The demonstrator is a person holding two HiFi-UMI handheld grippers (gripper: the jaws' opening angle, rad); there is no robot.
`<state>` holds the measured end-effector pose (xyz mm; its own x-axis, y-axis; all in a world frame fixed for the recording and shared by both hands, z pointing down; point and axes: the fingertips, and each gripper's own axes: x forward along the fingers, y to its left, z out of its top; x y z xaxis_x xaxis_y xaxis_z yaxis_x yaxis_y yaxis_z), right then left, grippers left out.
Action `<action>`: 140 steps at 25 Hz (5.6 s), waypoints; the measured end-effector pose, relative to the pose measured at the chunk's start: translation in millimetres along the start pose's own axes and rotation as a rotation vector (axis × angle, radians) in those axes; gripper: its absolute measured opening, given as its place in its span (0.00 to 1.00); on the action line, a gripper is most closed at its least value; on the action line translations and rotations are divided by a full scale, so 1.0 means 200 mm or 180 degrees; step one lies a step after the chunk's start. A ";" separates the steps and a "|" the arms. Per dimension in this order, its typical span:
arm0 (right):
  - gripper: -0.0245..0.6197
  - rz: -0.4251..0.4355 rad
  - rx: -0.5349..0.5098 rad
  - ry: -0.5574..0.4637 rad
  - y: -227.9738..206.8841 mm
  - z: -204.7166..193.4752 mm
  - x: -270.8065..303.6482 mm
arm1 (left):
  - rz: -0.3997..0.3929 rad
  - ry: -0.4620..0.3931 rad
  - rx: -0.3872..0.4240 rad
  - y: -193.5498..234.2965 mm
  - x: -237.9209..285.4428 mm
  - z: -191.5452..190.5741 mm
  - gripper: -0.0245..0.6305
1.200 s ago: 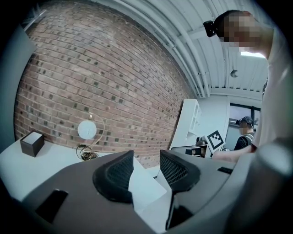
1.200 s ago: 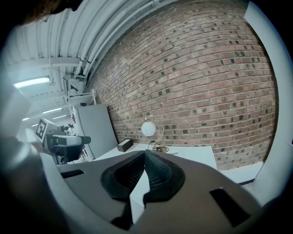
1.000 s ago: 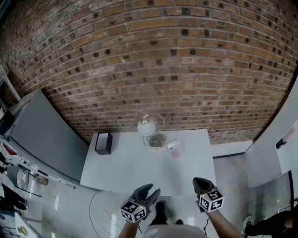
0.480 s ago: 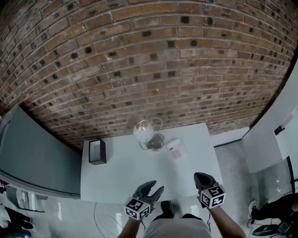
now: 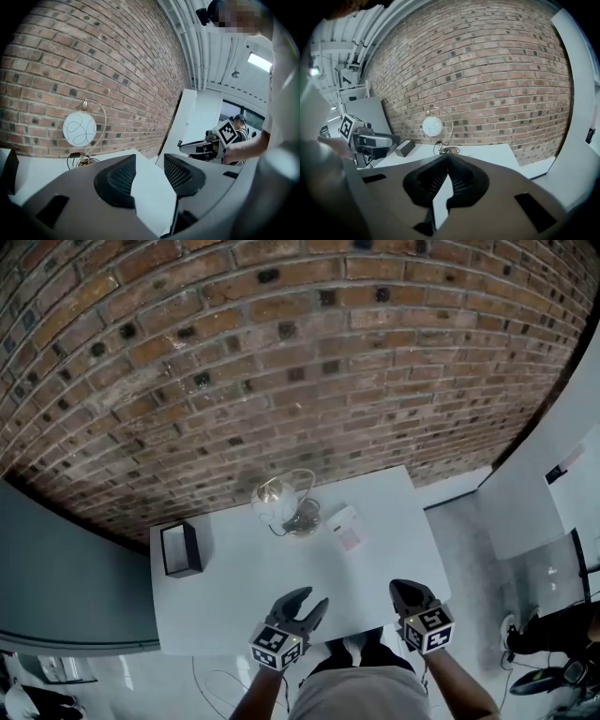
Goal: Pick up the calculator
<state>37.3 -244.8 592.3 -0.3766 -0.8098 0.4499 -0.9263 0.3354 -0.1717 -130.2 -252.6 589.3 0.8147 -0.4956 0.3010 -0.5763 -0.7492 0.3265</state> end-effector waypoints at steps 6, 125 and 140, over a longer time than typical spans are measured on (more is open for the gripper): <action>0.06 0.0045 0.0069 0.0155 -0.07 -0.02 0.08 | 0.0008 0.0047 -0.0036 0.08 0.17 -0.01 0.34; 0.06 0.0554 0.0081 0.0370 0.19 -0.34 -0.15 | 0.0515 -0.1116 -0.2157 0.36 -0.18 -0.29 0.16; 0.06 0.0293 -0.0119 0.0171 0.37 -0.35 -0.54 | 0.0167 -0.1232 -0.2298 0.10 -0.43 -0.24 0.16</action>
<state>11.3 -98.7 592.9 -0.4578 -0.7481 0.4804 -0.8864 0.4256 -0.1820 -214.8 -204.9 613.0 0.6737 -0.7377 0.0445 -0.4058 -0.3190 0.8565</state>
